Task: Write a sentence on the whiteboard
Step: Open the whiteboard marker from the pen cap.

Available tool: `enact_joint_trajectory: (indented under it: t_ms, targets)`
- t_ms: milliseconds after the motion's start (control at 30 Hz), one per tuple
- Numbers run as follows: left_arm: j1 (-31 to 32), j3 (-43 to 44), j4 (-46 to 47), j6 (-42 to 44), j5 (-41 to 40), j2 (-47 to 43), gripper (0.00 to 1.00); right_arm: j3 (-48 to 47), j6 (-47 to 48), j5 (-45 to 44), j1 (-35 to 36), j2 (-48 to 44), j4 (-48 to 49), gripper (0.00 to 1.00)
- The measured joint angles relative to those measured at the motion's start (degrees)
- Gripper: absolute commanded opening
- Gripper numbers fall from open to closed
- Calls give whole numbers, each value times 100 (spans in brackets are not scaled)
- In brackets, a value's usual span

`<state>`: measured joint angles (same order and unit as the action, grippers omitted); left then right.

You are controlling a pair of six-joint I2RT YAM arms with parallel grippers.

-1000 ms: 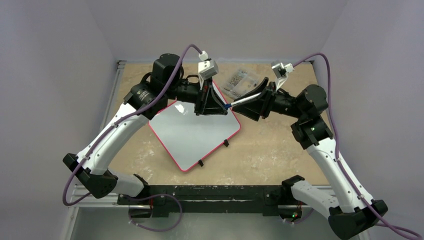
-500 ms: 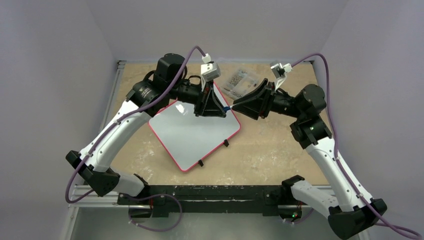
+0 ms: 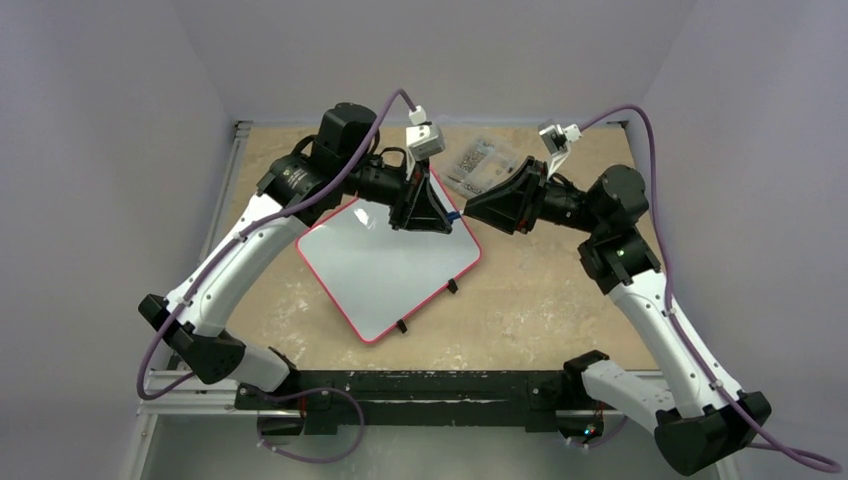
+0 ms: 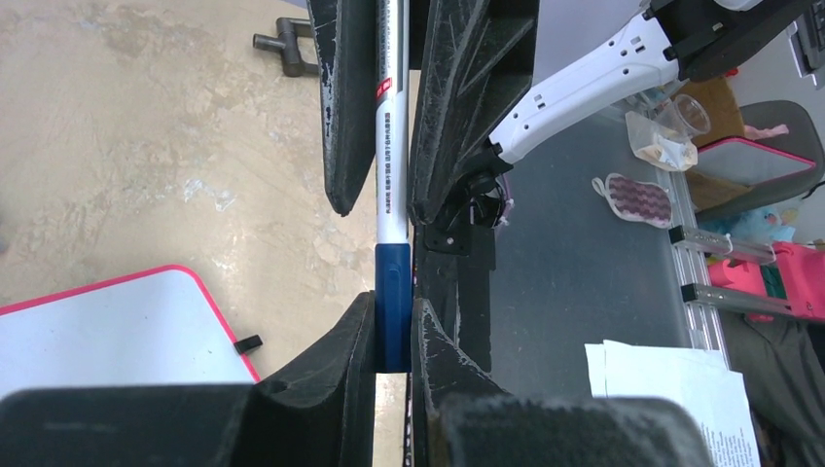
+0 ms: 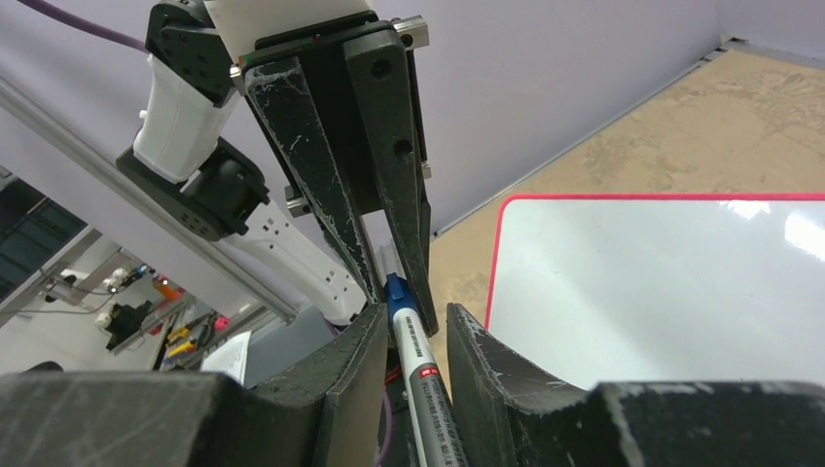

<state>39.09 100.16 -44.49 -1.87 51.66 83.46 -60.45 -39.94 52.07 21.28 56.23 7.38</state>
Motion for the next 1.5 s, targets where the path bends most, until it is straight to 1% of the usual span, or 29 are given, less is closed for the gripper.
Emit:
enact_joint_trajectory:
  t_ms: [67,167,300,533,600,633,667,700,733,1000,1100,1167,1367,1500]
  targets:
    - [-7,20,-24,7,2,37,0,2,-2,0,-7,13,-2,31]
    - [-7,50,-81,9,0,85,0,2,-13,0,-11,39,2,32]
    - [-9,76,-133,9,-2,127,0,11,-20,4,-24,76,9,26]
    - [-9,249,-367,120,-2,219,0,70,-42,26,-33,76,57,25]
    - [-9,310,-442,175,-2,254,0,72,-39,44,-33,76,70,22]
    - [-9,337,-463,203,0,269,0,79,-39,46,-33,76,85,19]
    - [-9,356,-485,219,0,282,0,83,-39,46,-33,76,90,14]
    - [-9,365,-503,260,0,291,0,92,-46,57,-33,76,96,6]
    - [-9,365,-527,275,-2,295,0,96,-66,92,-31,76,105,1]
    - [-4,365,-647,450,-39,315,0,136,-57,157,-17,72,116,0]
    - [17,101,-363,466,-284,168,0,63,-37,-24,-11,92,-190,0]
    - [52,-173,-105,472,-560,-13,0,-55,-72,-223,24,149,-564,0]
    - [286,-1222,896,511,-1580,-608,0,-192,-310,-793,52,190,-1357,0]
    - [389,-1777,1633,481,-1902,-835,0,-374,-308,-955,-26,229,-1856,0]
